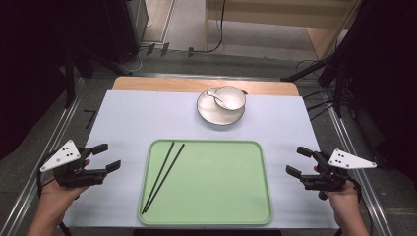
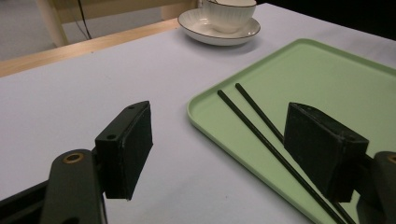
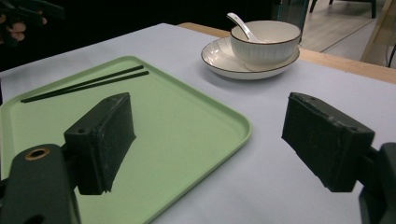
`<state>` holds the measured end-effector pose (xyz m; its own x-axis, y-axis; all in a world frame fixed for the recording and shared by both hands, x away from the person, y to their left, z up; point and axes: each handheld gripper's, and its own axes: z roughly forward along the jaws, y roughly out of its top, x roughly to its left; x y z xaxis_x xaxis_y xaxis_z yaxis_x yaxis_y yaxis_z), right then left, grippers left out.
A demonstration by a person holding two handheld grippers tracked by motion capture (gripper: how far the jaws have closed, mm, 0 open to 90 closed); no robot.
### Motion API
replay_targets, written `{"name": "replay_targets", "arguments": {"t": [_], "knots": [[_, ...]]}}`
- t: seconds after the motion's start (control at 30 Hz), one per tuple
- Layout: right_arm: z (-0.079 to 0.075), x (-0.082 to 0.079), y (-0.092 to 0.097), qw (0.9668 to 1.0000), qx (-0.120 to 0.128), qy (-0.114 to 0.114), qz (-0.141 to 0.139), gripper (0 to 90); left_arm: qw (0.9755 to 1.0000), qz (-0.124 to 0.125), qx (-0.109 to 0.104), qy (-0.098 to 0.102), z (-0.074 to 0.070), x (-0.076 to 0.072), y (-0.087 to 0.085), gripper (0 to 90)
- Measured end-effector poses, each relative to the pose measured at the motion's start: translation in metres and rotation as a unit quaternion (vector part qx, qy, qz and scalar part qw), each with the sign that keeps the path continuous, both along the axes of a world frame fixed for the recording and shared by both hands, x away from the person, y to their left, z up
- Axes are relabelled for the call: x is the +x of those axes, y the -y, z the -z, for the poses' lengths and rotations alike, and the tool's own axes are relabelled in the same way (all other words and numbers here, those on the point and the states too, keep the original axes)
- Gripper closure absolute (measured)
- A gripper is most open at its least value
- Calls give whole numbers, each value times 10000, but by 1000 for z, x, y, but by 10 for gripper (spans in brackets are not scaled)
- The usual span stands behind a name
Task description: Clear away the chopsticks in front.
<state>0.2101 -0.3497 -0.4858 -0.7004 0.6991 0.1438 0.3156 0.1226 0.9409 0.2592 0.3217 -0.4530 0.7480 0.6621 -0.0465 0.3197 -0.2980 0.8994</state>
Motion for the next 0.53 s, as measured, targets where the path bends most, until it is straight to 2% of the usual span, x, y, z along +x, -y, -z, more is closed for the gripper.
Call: {"name": "replay_targets", "arguments": {"t": [0.53], "knots": [[0, 0, -1, 10000, 1, -17, -4, 172, 9999, -47, 41, -96, 2, 1, -1, 242]]}}
